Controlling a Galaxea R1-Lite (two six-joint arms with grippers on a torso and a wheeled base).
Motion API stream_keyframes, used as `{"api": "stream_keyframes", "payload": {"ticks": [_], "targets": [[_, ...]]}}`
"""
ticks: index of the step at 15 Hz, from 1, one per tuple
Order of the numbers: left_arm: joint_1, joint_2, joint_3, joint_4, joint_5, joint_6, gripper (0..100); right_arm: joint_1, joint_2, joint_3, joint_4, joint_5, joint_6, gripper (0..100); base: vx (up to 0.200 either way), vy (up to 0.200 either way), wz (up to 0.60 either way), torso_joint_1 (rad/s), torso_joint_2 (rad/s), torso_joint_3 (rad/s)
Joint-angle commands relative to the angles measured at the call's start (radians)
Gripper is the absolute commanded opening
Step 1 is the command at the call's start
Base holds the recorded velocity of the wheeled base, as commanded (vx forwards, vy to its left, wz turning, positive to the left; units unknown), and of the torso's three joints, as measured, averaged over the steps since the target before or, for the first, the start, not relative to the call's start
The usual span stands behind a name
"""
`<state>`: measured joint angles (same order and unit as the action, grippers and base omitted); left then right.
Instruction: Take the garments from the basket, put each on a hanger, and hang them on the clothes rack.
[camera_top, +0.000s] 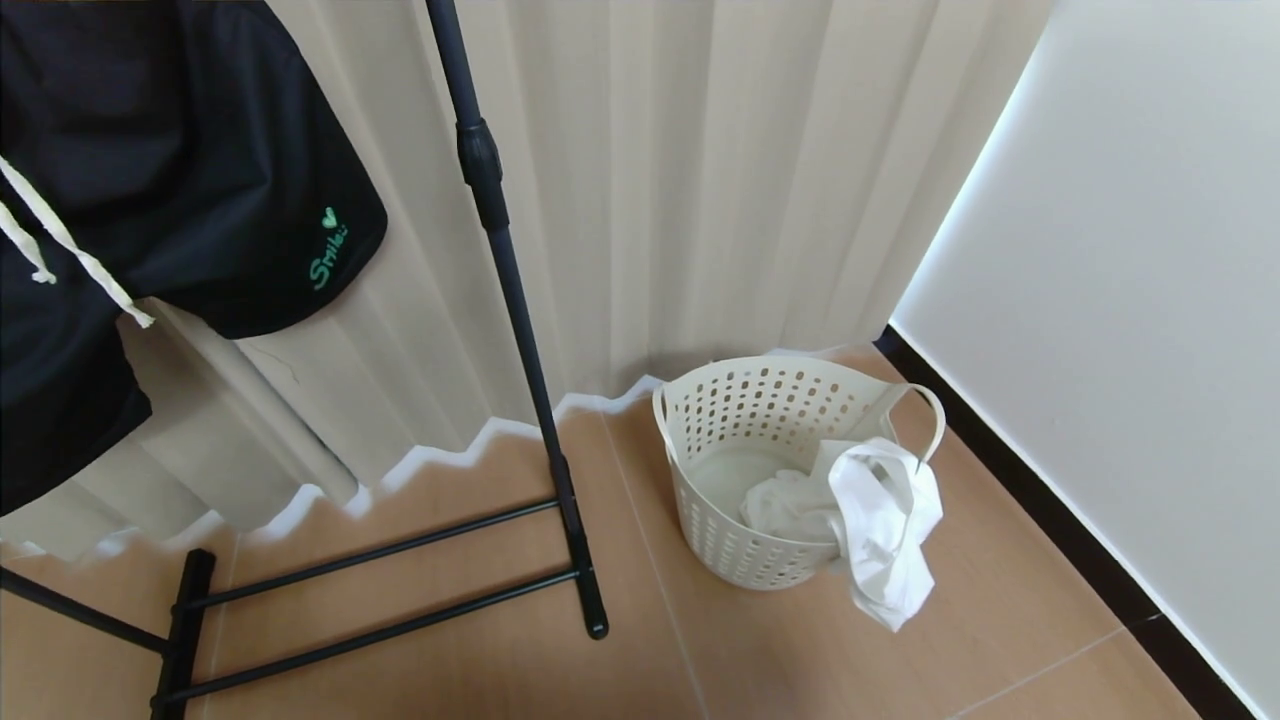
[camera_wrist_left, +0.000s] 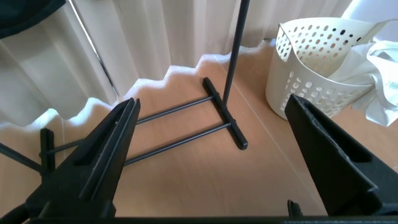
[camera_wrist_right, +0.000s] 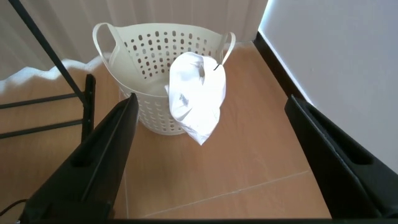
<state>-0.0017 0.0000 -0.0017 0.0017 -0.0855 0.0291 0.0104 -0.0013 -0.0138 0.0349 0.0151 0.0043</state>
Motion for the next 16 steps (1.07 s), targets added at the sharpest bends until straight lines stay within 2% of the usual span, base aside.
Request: {"api": "stream_keyframes", "payload": {"ticks": [1,16], "targets": [[0.0,0.002,0.0,0.0,0.001,0.0,100,0.0,0.001,0.0,0.0,0.0,0.0,100,0.0,0.0,0.0,0.012,0.0,-0.193],[0.0,0.002,0.002,0.0,0.004,-0.011,100,0.002,0.006,-0.003,0.008,0.002,-0.01,100,0.0,0.0,0.0,0.002,0.0,-0.196]]}}
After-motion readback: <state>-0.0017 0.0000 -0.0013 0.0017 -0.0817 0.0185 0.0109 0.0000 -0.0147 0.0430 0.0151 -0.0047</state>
